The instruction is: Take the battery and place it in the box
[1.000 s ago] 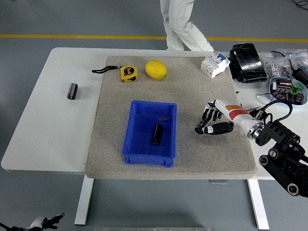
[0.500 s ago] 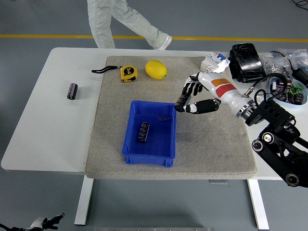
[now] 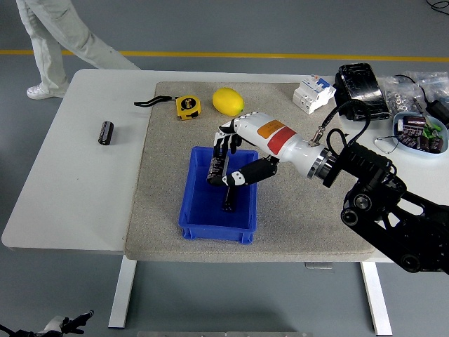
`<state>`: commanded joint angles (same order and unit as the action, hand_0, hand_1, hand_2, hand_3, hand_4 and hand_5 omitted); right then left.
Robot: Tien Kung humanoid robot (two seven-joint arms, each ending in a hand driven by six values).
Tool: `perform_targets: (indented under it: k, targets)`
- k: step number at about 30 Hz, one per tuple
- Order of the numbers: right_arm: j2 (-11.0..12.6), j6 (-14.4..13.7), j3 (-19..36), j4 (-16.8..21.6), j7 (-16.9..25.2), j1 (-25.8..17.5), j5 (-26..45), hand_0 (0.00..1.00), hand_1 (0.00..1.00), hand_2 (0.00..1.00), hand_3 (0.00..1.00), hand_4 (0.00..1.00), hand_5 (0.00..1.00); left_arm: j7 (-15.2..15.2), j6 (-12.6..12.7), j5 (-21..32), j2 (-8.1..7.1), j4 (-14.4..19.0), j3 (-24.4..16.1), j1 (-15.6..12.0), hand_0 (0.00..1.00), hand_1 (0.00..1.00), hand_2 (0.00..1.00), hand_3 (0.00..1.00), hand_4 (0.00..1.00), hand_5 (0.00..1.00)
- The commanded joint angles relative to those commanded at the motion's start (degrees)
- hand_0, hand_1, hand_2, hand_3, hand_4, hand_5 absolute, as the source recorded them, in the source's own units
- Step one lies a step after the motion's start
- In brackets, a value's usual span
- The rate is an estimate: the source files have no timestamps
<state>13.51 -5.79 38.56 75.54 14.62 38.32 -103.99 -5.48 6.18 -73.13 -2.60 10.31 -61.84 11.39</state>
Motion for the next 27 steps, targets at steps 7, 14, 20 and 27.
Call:
perform_targets:
  k: [7, 14, 20, 27]
  targets:
    - [-0.31, 0.97, 0.77, -1.09, -0.77, -0.29, -1.05, 0.403, 0.45, 0.49, 0.674, 0.99, 0.29, 0.06, 0.06, -0.34, 0.03, 0.0, -0.4, 0.02, 0.67, 0.599, 0.725, 0.701, 0.706, 0.711]
    - [-0.3, 1.83, 1.54, -1.28, -0.99, -0.9, -1.35, 0.414, 0.478, 0.514, 0.706, 0.998, 0.297, -0.11, -0.15, -0.16, -0.07, 0.0, 0.2, 0.03, 0.671, 0.6, 0.725, 0.701, 0.709, 0.713]
    - [-0.36, 2.24, 2.37, -1.71, -1.04, -1.48, -1.62, 0.424, 0.498, 0.528, 0.707, 0.998, 0.31, -0.15, -0.16, -0.41, -0.07, 0.0, -0.06, -0.23, 0.67, 0.599, 0.725, 0.702, 0.709, 0.712]
    - [-0.45, 2.3, 2.44, -1.8, -1.06, -1.72, -1.6, 0.427, 0.502, 0.533, 0.705, 0.998, 0.326, -0.16, -0.25, -0.33, -0.1, 0.0, 0.14, -0.32, 0.67, 0.599, 0.725, 0.702, 0.712, 0.715]
